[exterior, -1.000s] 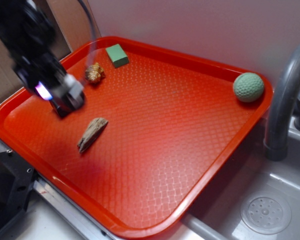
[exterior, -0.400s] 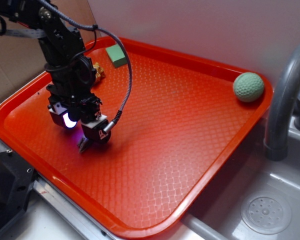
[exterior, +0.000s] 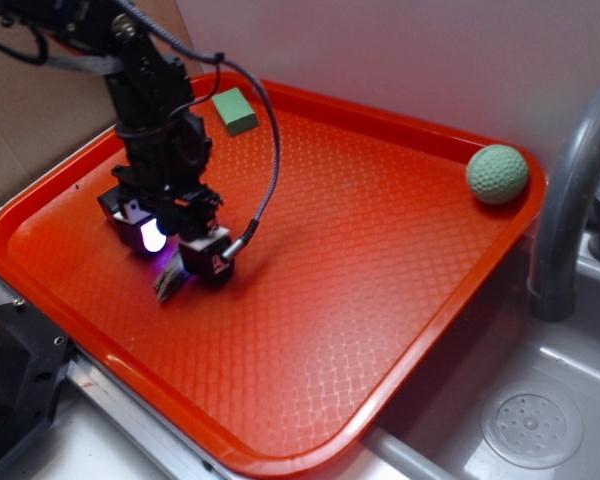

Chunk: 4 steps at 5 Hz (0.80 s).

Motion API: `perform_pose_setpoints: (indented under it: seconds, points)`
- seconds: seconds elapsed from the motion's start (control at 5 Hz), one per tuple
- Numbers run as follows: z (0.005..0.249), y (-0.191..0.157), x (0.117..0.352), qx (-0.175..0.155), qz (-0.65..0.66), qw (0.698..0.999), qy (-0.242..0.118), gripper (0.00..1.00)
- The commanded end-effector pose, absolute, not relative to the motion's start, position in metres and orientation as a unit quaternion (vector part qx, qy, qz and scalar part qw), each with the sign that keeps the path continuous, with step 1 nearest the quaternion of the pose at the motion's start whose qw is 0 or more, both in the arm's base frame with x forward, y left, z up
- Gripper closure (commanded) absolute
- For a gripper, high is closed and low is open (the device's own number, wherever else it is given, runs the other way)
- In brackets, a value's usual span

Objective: Grab the wood chip.

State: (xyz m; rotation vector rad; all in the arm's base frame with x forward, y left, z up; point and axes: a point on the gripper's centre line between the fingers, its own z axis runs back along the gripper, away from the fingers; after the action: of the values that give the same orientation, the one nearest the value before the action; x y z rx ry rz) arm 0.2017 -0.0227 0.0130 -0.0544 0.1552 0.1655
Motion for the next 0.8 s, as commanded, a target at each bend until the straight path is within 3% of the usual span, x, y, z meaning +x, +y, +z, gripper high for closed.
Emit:
perform_pose_setpoints:
  seconds: [0.0, 0.6]
  points:
    - [0.0066, -0.0174, 0.2062, -0.025, 0.082, 0.992, 0.087, 1.00]
    - [0.0116, -0.0176, 0.2059, -0.017, 0.067, 0.995, 0.074, 1.00]
